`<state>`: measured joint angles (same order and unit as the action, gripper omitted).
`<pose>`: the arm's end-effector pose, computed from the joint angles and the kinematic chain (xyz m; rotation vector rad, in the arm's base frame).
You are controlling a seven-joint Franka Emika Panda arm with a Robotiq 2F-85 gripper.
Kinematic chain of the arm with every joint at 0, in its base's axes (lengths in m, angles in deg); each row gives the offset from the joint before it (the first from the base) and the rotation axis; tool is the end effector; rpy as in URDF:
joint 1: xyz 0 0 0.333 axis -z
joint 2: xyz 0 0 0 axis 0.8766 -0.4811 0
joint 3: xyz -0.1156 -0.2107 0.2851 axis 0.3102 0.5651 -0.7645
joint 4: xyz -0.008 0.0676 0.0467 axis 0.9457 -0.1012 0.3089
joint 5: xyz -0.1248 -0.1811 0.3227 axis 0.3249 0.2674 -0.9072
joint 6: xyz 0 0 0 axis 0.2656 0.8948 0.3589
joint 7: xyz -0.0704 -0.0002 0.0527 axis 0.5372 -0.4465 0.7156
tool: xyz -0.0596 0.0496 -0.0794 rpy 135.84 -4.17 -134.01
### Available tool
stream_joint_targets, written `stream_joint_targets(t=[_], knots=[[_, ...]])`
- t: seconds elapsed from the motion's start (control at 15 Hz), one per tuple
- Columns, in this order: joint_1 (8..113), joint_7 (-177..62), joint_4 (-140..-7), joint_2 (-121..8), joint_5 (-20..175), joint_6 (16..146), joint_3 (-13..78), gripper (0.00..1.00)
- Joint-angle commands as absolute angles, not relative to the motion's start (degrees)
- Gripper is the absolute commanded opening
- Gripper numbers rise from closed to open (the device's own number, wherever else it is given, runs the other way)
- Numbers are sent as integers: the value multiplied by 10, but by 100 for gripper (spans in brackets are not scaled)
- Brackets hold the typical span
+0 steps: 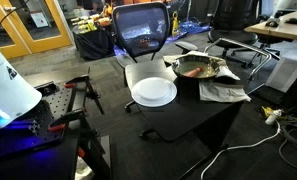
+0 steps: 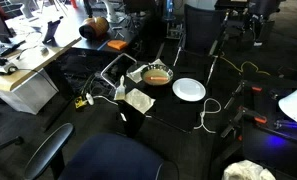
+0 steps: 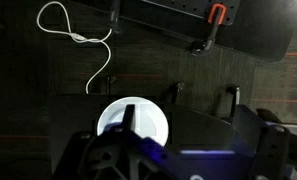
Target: Pick up the marker from the bowl and place it on the table
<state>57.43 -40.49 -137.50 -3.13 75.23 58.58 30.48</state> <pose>0.2872 0.0082 0.4427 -3.0915 -0.4195 0.1999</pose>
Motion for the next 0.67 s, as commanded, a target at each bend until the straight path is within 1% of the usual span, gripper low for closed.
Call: stream_joint_targets(t=[0.0,0.4,0.6], knots=[[574,-405,-1374,-31,752,585,305,100],[574,-405,-1374,-31,752,585,305,100],[569,-419,-1356,-58,749,611,296,100]])
